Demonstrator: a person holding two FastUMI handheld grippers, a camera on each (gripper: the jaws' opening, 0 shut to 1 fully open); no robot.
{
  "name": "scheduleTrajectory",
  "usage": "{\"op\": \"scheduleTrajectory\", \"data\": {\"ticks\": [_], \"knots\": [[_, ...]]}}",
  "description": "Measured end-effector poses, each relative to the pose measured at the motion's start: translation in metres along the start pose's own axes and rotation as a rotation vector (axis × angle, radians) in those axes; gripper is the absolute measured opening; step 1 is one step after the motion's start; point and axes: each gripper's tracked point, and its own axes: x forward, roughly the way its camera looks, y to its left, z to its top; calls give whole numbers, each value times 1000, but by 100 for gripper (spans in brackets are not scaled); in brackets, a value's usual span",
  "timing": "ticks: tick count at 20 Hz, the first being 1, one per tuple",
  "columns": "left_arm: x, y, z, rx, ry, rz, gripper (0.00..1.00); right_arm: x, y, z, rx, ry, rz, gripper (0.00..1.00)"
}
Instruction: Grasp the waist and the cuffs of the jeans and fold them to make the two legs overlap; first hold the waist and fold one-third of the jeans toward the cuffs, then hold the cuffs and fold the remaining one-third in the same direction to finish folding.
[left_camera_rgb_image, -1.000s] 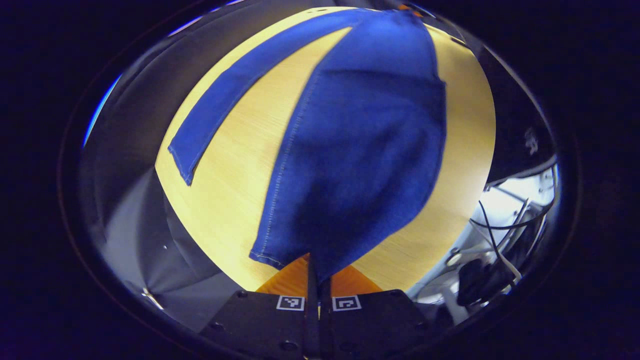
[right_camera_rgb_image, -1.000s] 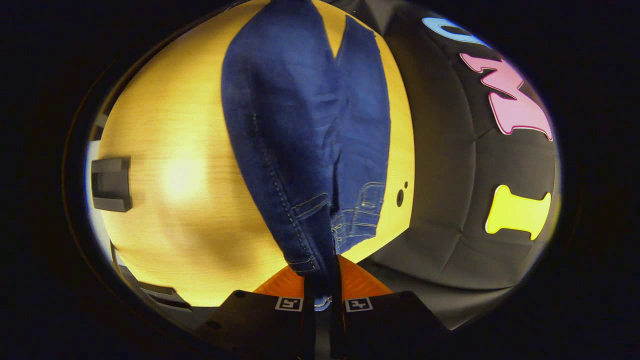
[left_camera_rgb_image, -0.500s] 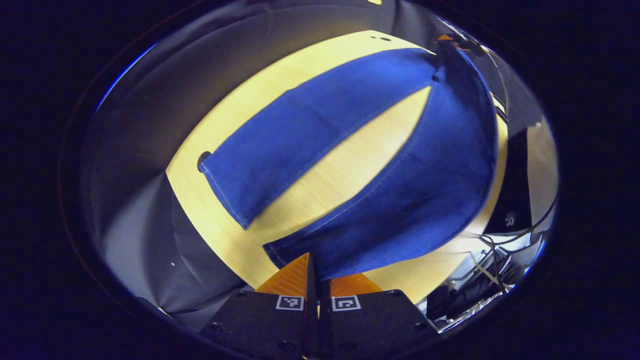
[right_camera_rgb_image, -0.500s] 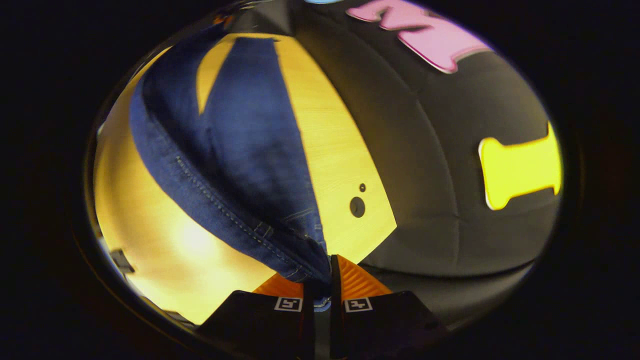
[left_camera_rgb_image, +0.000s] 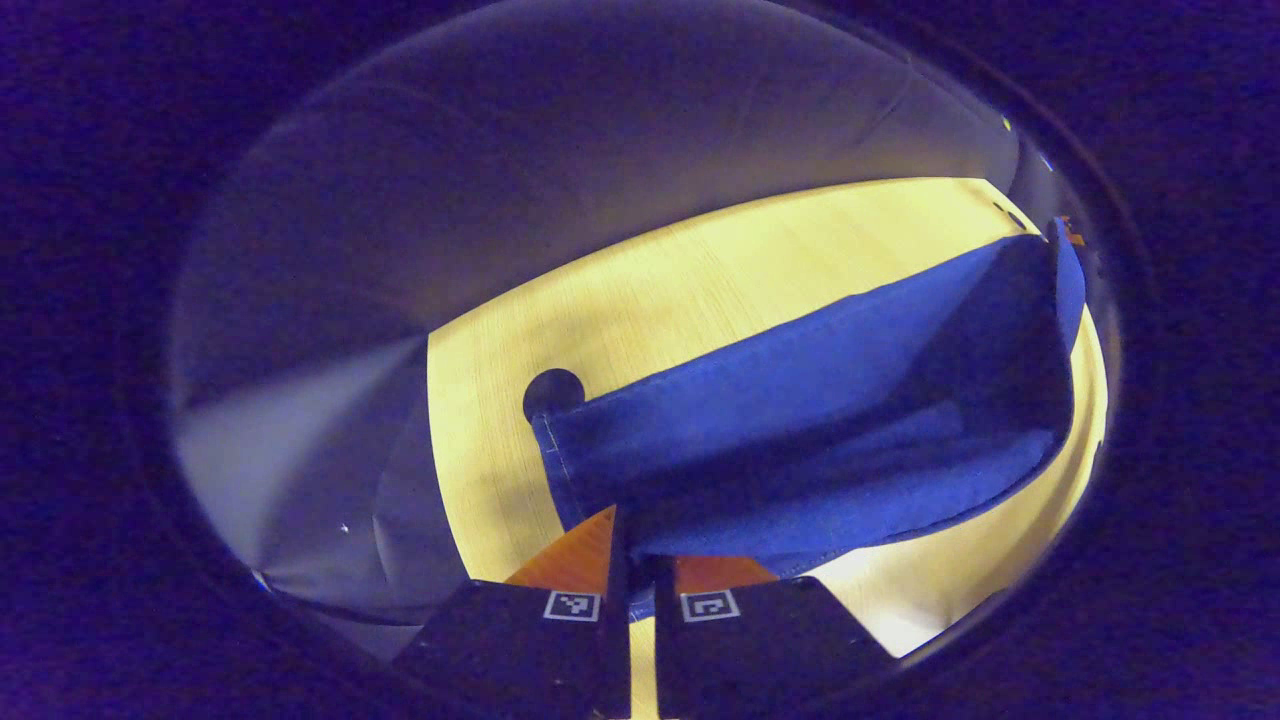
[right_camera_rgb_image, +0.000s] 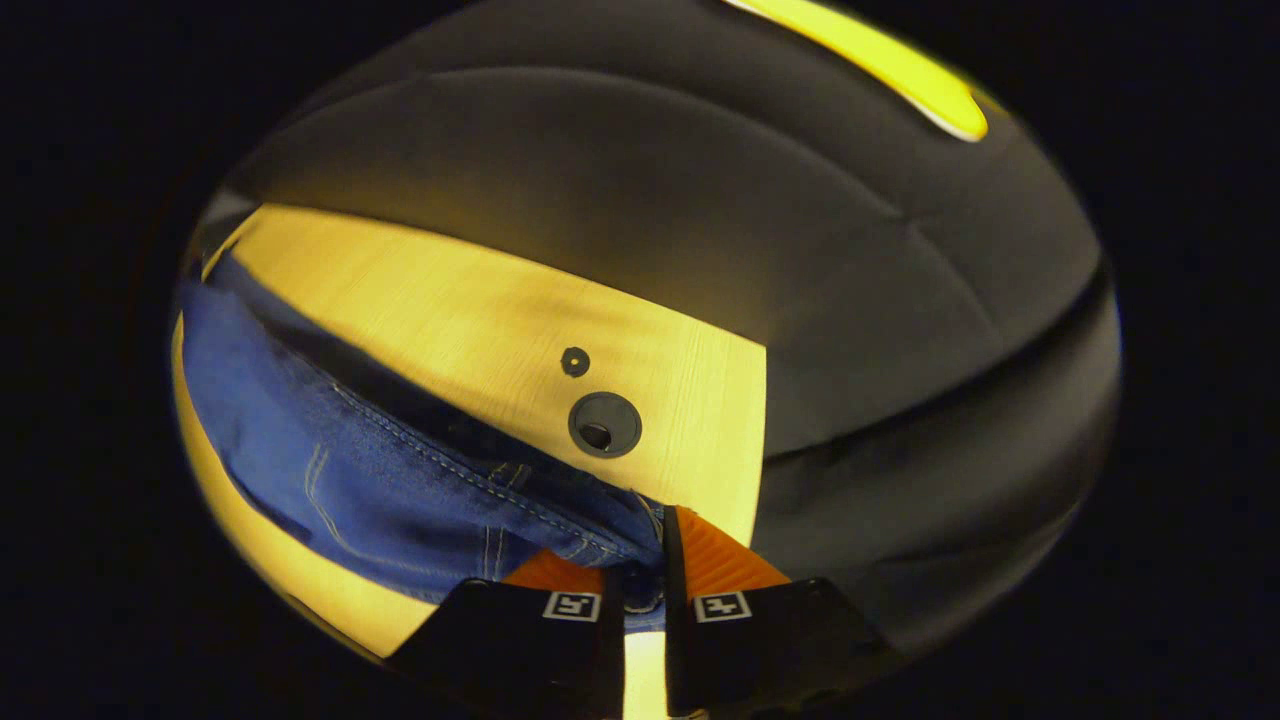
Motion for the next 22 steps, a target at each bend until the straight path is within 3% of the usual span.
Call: {"op": "scheduleTrajectory", "data": {"ticks": [1,3,5,8,12,15,17,22], "knots": [[9,-1,3,-28,-30,0,43,-5,5,-1,35,17,12,21],[8,-10,21,-87,-127,12,100,-17,6,5,107,-17,22,57],[-19,-2,37,-143,-239,86,99,-28,3,-1,183,-75,-3,98],[-68,4,49,-244,-467,209,98,-58,-8,-2,354,-229,-58,98],[-134,-21,43,-372,-658,194,98,-98,-34,-33,679,-390,-170,97],[-164,-67,26,-415,-691,162,98,-88,-49,-77,940,-377,-229,98],[-171,-108,15,-458,-687,114,98,-68,-44,-101,1076,-335,-196,98],[-168,-168,3,-513,-639,-2,99,-42,-48,-94,1159,-371,-174,98]]}}
